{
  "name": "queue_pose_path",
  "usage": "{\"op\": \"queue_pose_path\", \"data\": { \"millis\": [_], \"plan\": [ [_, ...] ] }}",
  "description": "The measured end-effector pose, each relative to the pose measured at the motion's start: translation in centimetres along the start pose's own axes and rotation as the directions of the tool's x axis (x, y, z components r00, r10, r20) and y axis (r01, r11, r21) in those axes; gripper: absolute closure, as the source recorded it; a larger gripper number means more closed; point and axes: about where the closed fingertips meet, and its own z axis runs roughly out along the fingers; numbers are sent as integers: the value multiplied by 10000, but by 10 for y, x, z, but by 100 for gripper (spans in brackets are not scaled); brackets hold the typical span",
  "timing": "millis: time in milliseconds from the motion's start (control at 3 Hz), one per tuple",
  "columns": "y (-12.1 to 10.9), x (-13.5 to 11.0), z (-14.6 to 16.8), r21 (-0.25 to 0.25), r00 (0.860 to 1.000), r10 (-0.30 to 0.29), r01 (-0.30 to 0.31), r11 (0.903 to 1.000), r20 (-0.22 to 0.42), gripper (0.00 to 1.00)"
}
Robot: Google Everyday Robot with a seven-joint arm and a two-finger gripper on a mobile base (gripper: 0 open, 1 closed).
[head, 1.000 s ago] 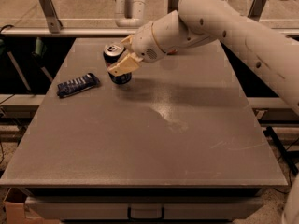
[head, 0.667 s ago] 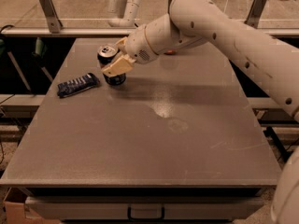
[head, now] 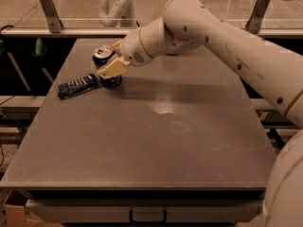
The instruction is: Move pepsi can near rxbar blueberry
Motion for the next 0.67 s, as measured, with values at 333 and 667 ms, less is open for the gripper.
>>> {"op": "queue_pose_path", "data": {
  "millis": [333,667],
  "plan": [
    [0,0,2,-6,10000,40,-40,10000,-2,13],
    [0,3,-5,183,9997,233,-234,9996,39,0]
  ]
}}
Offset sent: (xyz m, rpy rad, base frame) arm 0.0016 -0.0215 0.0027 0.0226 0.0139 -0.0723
